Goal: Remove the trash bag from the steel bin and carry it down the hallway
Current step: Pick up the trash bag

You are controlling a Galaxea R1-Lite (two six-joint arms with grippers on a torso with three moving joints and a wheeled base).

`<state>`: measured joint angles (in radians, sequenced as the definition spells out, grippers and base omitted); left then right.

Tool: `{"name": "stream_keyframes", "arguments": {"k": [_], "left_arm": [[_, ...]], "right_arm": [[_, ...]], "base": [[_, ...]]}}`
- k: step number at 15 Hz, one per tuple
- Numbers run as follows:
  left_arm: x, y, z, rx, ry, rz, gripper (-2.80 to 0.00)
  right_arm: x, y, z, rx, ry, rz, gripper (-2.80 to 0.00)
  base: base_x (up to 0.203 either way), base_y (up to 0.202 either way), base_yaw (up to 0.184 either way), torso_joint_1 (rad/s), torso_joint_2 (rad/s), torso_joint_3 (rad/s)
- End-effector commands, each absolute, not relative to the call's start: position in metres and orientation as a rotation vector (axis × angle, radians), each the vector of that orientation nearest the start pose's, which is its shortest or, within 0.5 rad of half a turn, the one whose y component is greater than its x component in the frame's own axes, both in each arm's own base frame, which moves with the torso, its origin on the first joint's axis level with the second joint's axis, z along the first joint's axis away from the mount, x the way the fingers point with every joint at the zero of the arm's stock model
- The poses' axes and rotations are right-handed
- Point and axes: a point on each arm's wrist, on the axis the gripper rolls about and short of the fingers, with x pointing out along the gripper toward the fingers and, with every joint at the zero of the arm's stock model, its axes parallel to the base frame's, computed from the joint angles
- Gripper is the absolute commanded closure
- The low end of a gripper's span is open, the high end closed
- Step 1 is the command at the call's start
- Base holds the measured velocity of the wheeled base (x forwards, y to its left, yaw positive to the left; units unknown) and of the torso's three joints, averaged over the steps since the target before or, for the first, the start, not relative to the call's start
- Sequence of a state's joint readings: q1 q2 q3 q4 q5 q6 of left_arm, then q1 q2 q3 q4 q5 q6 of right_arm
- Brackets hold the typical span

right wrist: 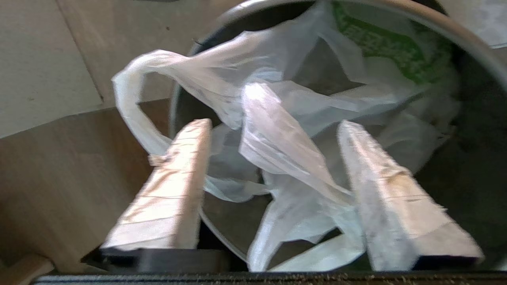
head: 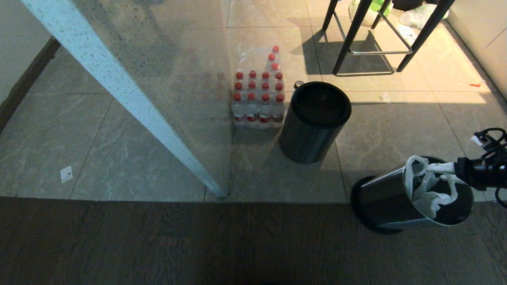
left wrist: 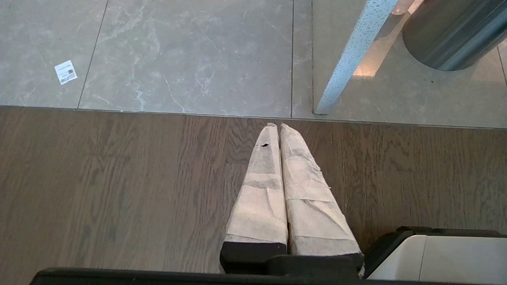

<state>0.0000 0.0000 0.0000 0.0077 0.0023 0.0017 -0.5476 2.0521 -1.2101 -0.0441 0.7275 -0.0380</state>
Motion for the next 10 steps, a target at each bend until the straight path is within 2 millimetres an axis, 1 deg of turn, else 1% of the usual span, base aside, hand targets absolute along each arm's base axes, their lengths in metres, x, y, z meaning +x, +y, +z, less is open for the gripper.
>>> {"name": "stream_keyframes", "arguments": {"k": [1, 4, 6, 10], "left_arm": [[-0.023, 0.000, 0.075, 0.002, 0.008, 0.003, 0.00], [-0.023, 0.000, 0.075, 0.002, 0.008, 0.003, 0.00], [-0.023, 0.000, 0.075, 0.002, 0.008, 0.003, 0.00], [-0.023, 0.000, 0.075, 0.002, 0.008, 0.003, 0.00]], "right_arm": [[0.336, -0.181, 0.119, 0.437, 0.633, 0.200, -2.80], [0.347, -0.174, 0.118, 0.480, 0.626, 0.264, -2.80], [0.349, -0.173, 0.121, 0.514, 0.623, 0.266, -2.80], [0.352, -0.169, 0.119, 0.524, 0.627, 0.297, -2.80]], "base": [[0.000, 0.000, 0.000, 0.000, 0.00, 0.000], [0.000, 0.000, 0.000, 0.000, 0.00, 0.000], [0.000, 0.000, 0.000, 0.000, 0.00, 0.000], [0.000, 0.000, 0.000, 0.000, 0.00, 0.000]]}}
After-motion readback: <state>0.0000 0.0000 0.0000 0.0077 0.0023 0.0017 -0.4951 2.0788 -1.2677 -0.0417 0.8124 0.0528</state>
